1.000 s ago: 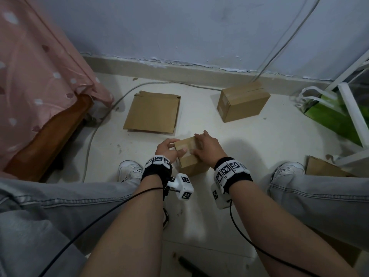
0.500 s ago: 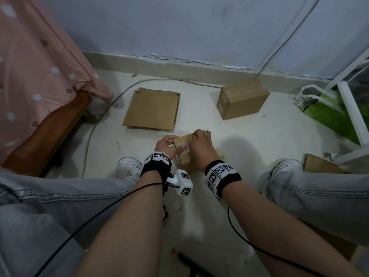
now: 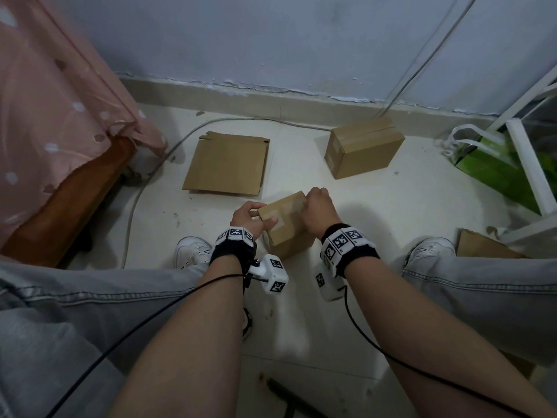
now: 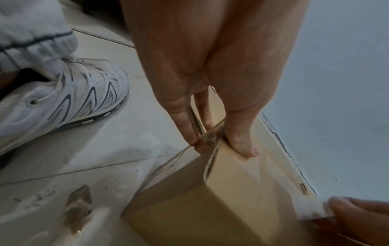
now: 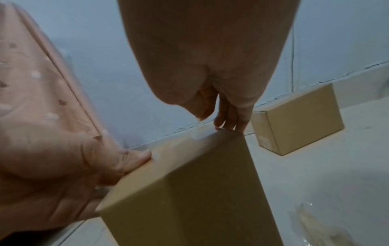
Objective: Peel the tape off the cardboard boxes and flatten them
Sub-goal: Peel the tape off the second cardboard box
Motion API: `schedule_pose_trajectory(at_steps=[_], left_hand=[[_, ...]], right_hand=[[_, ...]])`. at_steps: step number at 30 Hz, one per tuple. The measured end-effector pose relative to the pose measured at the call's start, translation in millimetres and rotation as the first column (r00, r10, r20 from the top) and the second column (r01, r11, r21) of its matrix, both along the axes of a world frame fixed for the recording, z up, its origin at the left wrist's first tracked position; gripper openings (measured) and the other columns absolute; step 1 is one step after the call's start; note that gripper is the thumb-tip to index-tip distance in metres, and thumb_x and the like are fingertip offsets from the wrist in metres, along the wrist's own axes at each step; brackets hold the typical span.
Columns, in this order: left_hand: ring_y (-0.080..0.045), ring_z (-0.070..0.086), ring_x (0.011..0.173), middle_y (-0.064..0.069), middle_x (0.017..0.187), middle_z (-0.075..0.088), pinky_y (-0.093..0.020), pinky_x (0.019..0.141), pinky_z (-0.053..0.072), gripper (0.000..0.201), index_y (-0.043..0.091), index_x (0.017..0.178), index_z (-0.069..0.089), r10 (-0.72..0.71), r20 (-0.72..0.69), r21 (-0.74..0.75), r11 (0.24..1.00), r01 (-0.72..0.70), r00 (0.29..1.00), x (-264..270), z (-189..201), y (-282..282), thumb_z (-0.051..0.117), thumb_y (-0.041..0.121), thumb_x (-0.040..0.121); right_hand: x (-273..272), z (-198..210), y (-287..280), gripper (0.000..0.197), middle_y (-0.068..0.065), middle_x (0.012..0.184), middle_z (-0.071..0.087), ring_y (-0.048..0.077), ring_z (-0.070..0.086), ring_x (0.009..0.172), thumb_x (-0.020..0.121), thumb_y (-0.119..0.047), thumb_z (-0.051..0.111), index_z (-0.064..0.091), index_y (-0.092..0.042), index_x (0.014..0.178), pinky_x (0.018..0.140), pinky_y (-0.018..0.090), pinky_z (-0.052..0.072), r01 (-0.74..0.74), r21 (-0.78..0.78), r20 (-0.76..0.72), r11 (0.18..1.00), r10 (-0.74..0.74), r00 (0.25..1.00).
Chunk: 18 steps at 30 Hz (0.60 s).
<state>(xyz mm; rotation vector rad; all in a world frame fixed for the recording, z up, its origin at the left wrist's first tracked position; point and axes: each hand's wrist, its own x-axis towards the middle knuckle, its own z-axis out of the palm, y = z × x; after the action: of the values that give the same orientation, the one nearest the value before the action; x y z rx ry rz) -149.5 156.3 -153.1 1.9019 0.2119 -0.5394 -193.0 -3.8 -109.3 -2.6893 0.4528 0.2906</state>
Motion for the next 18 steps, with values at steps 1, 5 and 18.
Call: schedule_pose_trajectory(at_steps=[1,5,18], left_hand=[[-0.022,0.065,0.099,-0.001,0.100,0.067,-0.033,0.089,0.053,0.038,0.025,0.101,0.063,0.003,-0.004,0.001,1.000,-0.003,1.000,-0.2,-0.5,-0.4,0.085,0.014,0.071],[-0.021,0.064,0.096,-0.003,0.104,0.066,-0.029,0.082,0.051,0.038,0.024,0.102,0.062,-0.001,0.000,0.001,1.000,0.001,1.000,-1.1,-0.2,-1.5,0.084,0.014,0.073],[-0.018,0.063,0.093,-0.001,0.100,0.066,-0.028,0.082,0.050,0.037,0.023,0.102,0.063,-0.006,0.016,0.008,1.000,0.006,1.000,-0.6,-3.8,-2.6,0.084,0.013,0.073]], right_hand=[[0.3,-1.6,-1.1,0.029,0.022,0.126,0.047,0.038,0.048,0.117,0.096,-0.006,0.040,0.047,0.004,0.121,0.099,0.041,0.039,0.021,0.026,0.024,0.999,-0.021,0.999],[-4.0,-8.7,1.3,0.035,0.014,0.115,0.057,0.033,0.053,0.107,0.099,-0.036,0.043,0.055,-0.008,0.115,0.093,0.045,0.044,-0.015,0.007,0.132,1.000,0.014,0.991],[-2.1,-7.7,12.5,0.023,0.012,0.107,0.059,0.032,0.059,0.096,0.087,-0.022,0.061,0.061,-0.007,0.104,0.086,0.040,0.047,-0.076,0.066,0.138,0.995,0.066,0.988]])
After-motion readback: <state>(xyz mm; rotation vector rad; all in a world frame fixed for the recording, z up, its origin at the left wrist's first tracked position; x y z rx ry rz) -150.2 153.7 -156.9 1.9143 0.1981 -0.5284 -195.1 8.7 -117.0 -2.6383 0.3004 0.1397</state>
